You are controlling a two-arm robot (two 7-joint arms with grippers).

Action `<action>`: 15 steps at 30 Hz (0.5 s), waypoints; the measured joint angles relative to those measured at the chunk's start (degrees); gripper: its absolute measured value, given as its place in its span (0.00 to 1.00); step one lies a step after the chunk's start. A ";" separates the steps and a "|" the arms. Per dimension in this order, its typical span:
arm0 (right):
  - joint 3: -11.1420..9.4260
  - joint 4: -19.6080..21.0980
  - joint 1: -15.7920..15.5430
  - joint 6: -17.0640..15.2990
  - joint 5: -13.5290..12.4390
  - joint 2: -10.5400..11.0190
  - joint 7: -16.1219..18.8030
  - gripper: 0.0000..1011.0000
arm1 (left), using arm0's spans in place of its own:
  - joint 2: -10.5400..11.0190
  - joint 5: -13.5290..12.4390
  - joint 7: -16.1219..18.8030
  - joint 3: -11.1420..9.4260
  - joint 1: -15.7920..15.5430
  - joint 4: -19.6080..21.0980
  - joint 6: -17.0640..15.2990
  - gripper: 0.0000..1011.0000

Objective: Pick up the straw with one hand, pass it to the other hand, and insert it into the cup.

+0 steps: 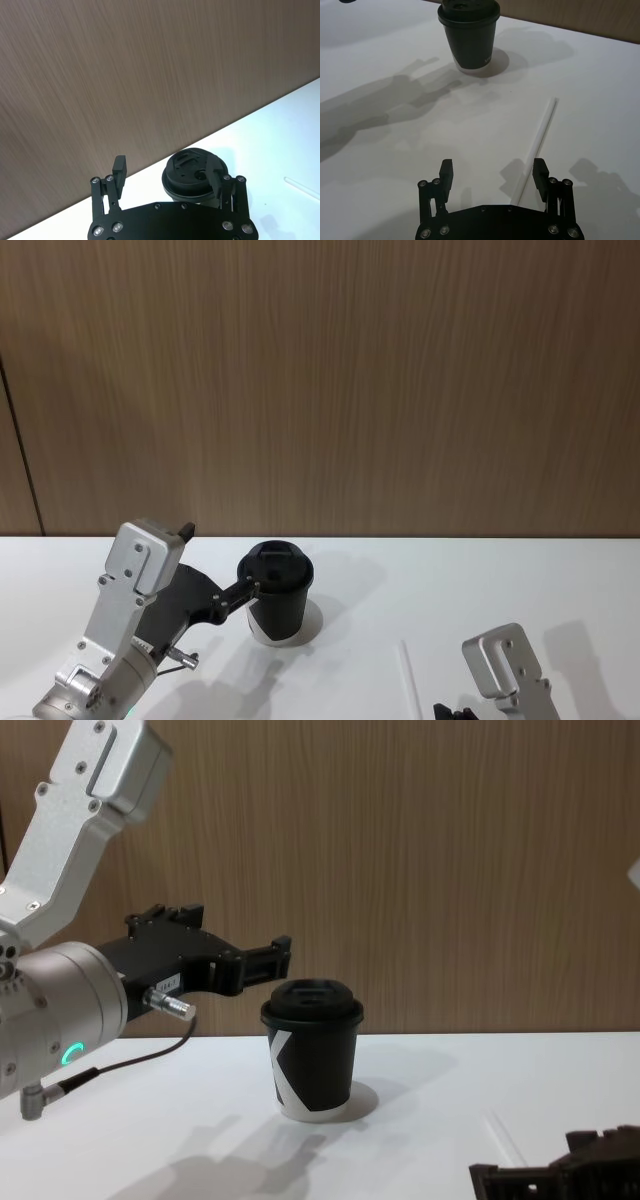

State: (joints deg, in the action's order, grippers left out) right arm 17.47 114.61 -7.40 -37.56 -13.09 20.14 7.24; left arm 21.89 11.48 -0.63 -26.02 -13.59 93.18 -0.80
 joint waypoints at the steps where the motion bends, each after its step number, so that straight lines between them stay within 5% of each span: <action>1: -0.06 -0.03 -0.10 -0.07 -0.04 -0.08 -0.04 0.99 | 0.00 0.00 0.00 0.00 0.00 0.00 0.00 0.99; 15: -1.50 -0.99 -1.67 -0.44 -0.72 -1.86 -0.47 0.99 | 0.00 0.00 0.00 0.00 0.00 0.00 0.00 0.99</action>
State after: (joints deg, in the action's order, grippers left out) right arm 15.98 113.62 -9.07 -37.99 -13.81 18.28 6.77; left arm 21.89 11.48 -0.63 -26.02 -13.59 93.17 -0.80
